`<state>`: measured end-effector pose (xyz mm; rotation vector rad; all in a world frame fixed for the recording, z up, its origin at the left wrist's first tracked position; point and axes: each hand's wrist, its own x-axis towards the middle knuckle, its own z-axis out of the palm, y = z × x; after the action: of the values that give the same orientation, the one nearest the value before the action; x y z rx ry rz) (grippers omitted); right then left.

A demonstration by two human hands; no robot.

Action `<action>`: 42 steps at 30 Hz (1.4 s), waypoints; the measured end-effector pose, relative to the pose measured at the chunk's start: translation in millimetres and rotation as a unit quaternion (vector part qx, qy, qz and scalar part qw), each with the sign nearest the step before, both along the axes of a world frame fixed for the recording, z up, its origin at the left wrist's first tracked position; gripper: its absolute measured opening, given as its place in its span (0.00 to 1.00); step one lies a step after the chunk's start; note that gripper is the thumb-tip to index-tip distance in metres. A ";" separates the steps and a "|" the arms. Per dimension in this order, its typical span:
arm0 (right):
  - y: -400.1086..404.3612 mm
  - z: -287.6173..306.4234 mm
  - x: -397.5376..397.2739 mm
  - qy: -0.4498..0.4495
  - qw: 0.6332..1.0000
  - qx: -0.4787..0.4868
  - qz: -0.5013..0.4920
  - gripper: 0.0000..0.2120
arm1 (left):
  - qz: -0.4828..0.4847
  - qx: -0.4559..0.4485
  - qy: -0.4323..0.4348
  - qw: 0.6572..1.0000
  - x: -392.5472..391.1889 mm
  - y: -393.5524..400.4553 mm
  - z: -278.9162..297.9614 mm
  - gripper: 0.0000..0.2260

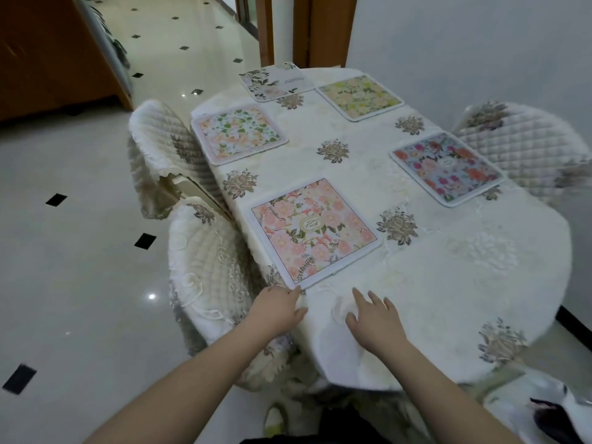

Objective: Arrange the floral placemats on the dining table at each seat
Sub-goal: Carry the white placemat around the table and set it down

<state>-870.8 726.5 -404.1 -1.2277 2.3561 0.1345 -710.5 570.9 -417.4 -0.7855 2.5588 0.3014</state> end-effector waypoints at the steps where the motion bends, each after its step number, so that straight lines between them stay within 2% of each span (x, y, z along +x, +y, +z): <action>1: 3.5 5.9 7.0 0.003 1.000 0.001 -0.013 0.29 | -0.011 -0.001 0.013 1.000 2.0 1.7 6.7 0.29; 7: 28.6 36.3 37.2 0.000 0.999 -0.029 -0.024 0.27 | -0.053 -0.015 0.071 0.996 19.2 20.4 38.2 0.29; 11: 51.3 49.1 39.7 -0.003 0.997 -0.060 -0.043 0.28 | 0.005 -0.013 0.077 0.997 35.0 23.6 48.7 0.32; 15: 71.7 54.1 39.8 0.007 0.996 -0.078 -0.040 0.28 | 0.020 -0.070 0.091 0.993 54.7 34.0 66.7 0.44; 19: 83.0 57.5 47.7 -0.011 0.997 -0.072 -0.026 0.28 | 0.052 -0.082 0.093 0.991 66.2 53.8 78.1 0.43; 23: 93.3 57.6 59.3 -0.004 0.997 -0.075 0.006 0.28 | 0.085 -0.084 0.094 0.988 77.6 70.4 79.8 0.43; 26: 97.4 56.0 65.6 -0.014 0.996 -0.079 0.033 0.30 | 0.101 -0.085 0.105 0.986 92.4 83.0 77.9 0.47; 30: 92.8 55.8 76.2 -0.014 0.994 -0.081 0.072 0.28 | 0.126 -0.099 0.105 0.981 120.4 102.0 78.6 0.50; 33: 83.7 61.2 92.1 -0.015 0.990 -0.092 0.110 0.28 | 0.148 -0.107 0.108 0.977 142.3 113.4 81.8 0.47; 36: 70.7 67.0 111.8 -0.001 0.981 -0.112 0.156 0.31 | 0.179 -0.124 0.113 0.969 167.5 117.9 82.0 0.38; 38: 60.6 69.0 128.6 -0.002 0.976 -0.125 0.180 0.33 | 0.205 -0.127 0.118 0.963 187.6 118.2 80.4 0.37; 42: 39.6 75.0 180.9 0.000 0.958 -0.172 0.227 0.31 | 0.248 -0.128 0.121 0.953 231.3 117.7 76.8 0.45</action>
<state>-689.9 766.1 -329.1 -1.9242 2.1110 -0.1355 -479.2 688.6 -340.6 -1.5848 2.6191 0.2299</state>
